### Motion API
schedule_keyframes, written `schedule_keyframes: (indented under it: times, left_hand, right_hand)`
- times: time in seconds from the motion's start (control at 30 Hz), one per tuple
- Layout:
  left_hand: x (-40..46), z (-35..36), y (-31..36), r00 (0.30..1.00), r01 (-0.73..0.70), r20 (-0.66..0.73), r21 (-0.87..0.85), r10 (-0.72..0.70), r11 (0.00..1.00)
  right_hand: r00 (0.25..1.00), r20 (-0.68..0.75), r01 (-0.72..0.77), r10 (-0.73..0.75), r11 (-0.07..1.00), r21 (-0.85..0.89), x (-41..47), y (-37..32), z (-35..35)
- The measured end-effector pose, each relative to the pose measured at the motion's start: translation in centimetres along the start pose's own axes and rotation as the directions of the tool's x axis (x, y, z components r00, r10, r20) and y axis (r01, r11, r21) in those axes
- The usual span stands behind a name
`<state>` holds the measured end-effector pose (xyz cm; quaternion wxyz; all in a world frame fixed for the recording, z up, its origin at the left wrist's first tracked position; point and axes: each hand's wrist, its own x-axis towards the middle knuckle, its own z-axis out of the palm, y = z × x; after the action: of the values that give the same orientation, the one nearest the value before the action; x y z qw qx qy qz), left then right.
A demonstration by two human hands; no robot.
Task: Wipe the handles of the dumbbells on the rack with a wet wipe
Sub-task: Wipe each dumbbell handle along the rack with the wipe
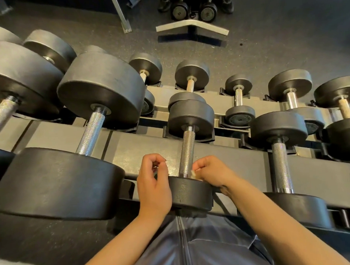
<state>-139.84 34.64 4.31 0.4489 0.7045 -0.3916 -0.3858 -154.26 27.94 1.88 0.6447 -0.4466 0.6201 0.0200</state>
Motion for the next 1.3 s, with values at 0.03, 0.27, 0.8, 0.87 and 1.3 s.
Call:
schedule_keyframes:
  times: [0.03,0.27,0.8,0.87,1.3]
  left_hand:
    - [0.0,0.0,0.0,1.0,0.003,0.002,-0.003,-0.003,1.0]
    - [0.0,0.1,0.3,0.999,0.04,-0.02,0.014,-0.039,0.999]
    - [-0.2,0.2,0.7,0.997,0.048,-0.062,0.055,-0.044,0.997]
    - [-0.1,0.2,0.7,0.997,0.047,-0.062,0.066,-0.043,0.997]
    - [-0.1,0.1,0.5,0.998,0.024,-0.068,0.082,-0.018,0.996]
  right_hand:
    - [0.999,-0.027,-0.022,0.025,0.994,0.109,-0.2,0.3,0.3]
    - [0.966,-0.195,-0.034,0.167,0.837,0.546,0.6,0.4,1.4]
    - [0.938,-0.318,0.132,0.141,0.701,0.701,2.5,-1.7,0.7]
    - [0.919,-0.384,0.17,0.095,0.781,0.602,1.9,-1.3,0.6]
    - [0.872,-0.404,0.112,0.277,0.689,0.716,5.5,-2.2,0.0]
